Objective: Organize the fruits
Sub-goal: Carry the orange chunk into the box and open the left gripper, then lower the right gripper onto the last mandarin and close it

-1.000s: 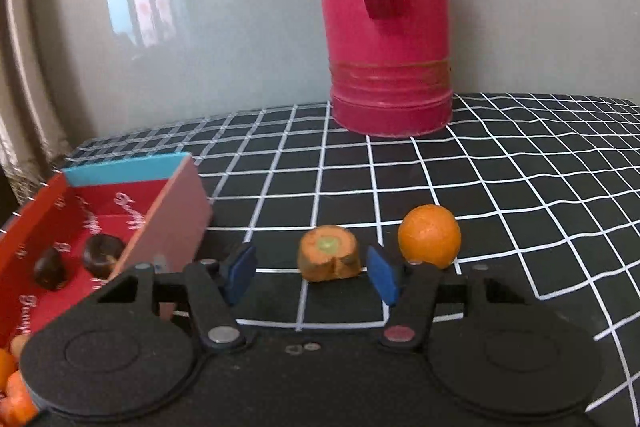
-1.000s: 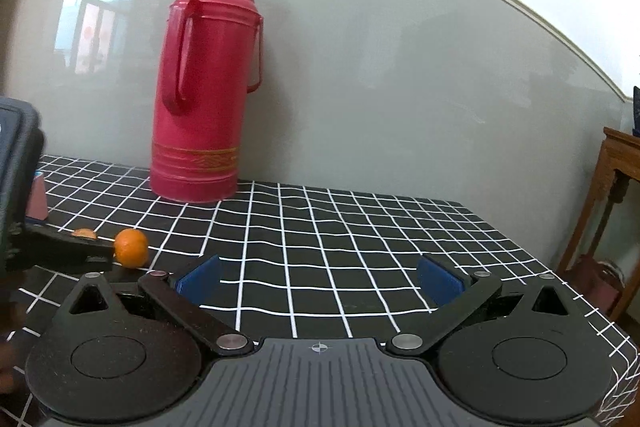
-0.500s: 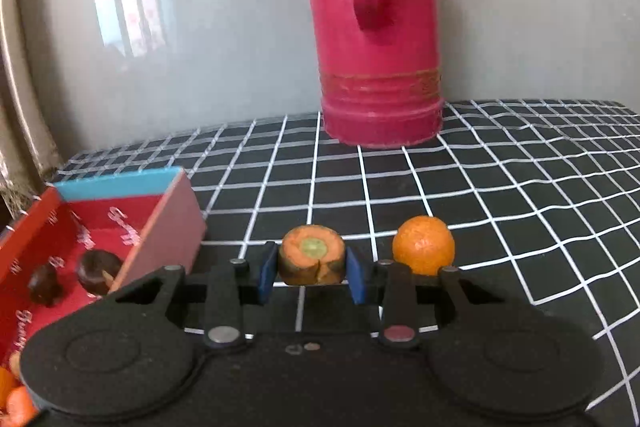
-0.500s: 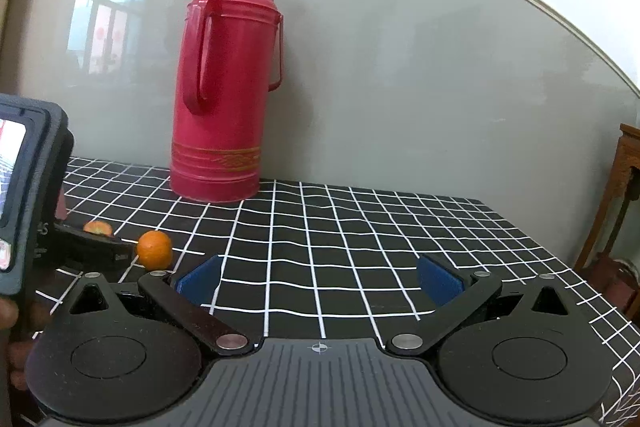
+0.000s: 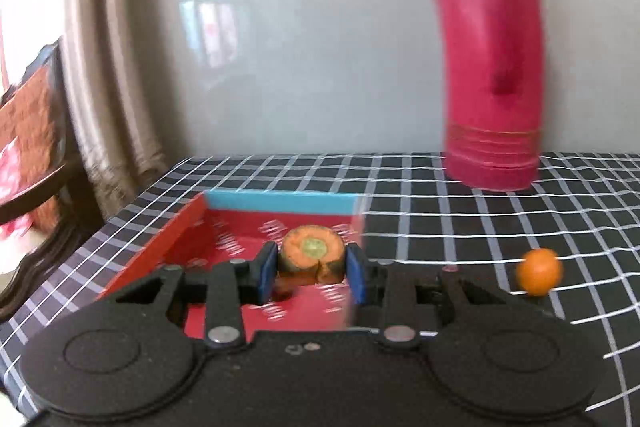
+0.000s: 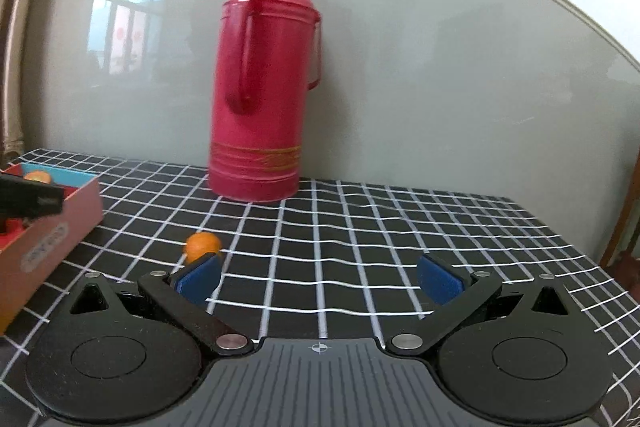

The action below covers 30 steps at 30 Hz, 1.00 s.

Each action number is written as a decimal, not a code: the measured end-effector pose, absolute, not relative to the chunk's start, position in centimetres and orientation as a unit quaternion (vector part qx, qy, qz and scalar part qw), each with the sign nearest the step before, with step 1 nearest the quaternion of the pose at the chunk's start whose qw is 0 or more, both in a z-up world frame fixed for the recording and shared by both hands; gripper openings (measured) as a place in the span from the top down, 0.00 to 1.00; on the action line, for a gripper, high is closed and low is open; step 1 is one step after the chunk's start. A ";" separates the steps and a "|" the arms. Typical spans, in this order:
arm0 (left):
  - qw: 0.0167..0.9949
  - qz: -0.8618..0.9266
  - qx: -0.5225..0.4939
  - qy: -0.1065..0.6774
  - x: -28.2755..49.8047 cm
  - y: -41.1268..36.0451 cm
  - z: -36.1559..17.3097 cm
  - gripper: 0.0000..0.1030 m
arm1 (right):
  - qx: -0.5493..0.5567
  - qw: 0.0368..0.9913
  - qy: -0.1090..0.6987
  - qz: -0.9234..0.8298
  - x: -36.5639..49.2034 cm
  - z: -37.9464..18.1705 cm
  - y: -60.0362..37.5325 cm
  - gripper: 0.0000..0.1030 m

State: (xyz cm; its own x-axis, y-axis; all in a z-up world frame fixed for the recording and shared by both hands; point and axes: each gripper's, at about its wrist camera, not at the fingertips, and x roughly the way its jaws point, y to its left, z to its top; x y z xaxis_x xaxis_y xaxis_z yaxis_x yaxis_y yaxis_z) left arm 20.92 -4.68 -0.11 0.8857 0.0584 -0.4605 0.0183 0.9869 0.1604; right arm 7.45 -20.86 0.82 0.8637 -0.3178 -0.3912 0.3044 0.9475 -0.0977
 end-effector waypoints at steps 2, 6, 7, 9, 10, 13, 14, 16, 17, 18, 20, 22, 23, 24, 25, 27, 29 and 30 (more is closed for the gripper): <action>0.965 0.025 0.071 0.252 21.3 -3.4 -0.1 0.74 | -0.016 0.966 0.208 -0.154 7.7 0.8 -20.3 0.00; 0.958 0.055 0.065 0.274 21.0 -0.6 0.0 0.73 | -0.015 0.968 0.210 -0.139 8.2 0.8 -19.0 0.00; 0.956 0.061 0.062 0.280 21.0 0.0 0.0 0.73 | -0.016 0.968 0.210 -0.137 8.3 0.8 -18.7 0.00; 0.952 0.067 0.054 0.294 21.2 1.2 -0.1 0.73 | -0.019 0.968 0.212 -0.130 8.5 0.7 -18.0 0.00; 0.950 0.067 0.049 0.302 21.3 1.7 -0.2 0.73 | -0.019 0.968 0.213 -0.128 8.6 0.6 -17.8 0.00; 0.945 0.074 0.040 0.316 21.1 2.6 -0.1 0.68 | -0.022 0.969 0.216 -0.119 9.0 0.5 -16.9 0.00; 0.944 0.074 0.038 0.318 21.0 2.7 -0.2 0.68 | -0.023 0.969 0.217 -0.117 9.1 0.4 -16.6 0.00; 0.944 0.072 0.032 0.319 20.6 3.2 0.1 0.62 | -0.026 0.969 0.217 -0.112 9.3 0.3 -16.0 0.00; 0.945 0.073 0.030 0.318 20.5 3.3 0.2 0.52 | -0.028 0.970 0.217 -0.109 9.4 0.3 -15.7 0.00; 0.946 0.076 0.029 0.315 20.3 3.5 0.3 0.41 | -0.030 0.970 0.218 -0.107 9.4 0.2 -15.5 0.00; 0.949 0.083 0.031 0.304 19.9 3.7 0.7 0.37 | -0.031 0.970 0.219 -0.104 9.5 0.1 -15.2 0.00; 0.951 0.083 0.030 0.297 19.7 4.2 1.0 0.34 | -0.031 0.970 0.221 -0.101 9.7 0.1 -15.0 0.00; 0.951 0.085 0.030 0.295 19.6 4.4 1.2 0.30 | -0.031 0.970 0.222 -0.100 9.7 0.0 -14.9 0.00; 0.951 0.088 0.029 0.294 19.4 4.7 1.3 0.28 | -0.030 0.969 0.222 -0.099 9.8 0.0 -14.9 0.00; 0.952 0.091 0.028 0.293 19.2 4.9 1.5 0.28 | -0.030 0.969 0.223 -0.099 9.9 -0.1 -14.9 0.00; 0.952 0.094 0.022 0.289 18.8 5.6 1.8 0.28 | -0.031 0.969 0.224 -0.100 10.1 -0.1 -14.9 0.00; 0.953 0.101 0.016 0.286 18.3 6.3 2.1 0.24 | -0.031 0.969 0.225 -0.099 10.3 -0.2 -15.0 0.00; 0.953 0.106 0.014 0.284 18.1 6.7 2.2 0.22 | -0.031 0.969 0.225 -0.099 10.5 -0.2 -15.1 0.00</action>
State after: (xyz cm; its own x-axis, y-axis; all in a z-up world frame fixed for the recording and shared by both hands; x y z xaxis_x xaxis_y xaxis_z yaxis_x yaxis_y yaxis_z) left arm 18.10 6.67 2.19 0.8156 0.2103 -0.5390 -0.1941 0.9771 0.0876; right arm 10.50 -15.08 -0.21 0.8794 -0.2049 -0.4298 0.1772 0.9787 -0.1040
